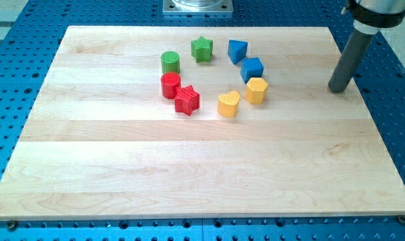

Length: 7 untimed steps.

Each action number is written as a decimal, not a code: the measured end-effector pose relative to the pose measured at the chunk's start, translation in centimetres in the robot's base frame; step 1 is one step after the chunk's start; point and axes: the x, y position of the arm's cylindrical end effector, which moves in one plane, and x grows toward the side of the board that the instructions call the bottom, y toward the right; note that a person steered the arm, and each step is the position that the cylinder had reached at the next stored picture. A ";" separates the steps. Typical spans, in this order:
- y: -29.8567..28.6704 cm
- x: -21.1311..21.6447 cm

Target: Move the yellow hexagon to the right of the yellow heart

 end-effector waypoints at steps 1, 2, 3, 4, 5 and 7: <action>0.5 0.0; 0.5 0.0; 2.2 0.3; -0.8 -2.8; -10.3 -2.2; -19.0 2.9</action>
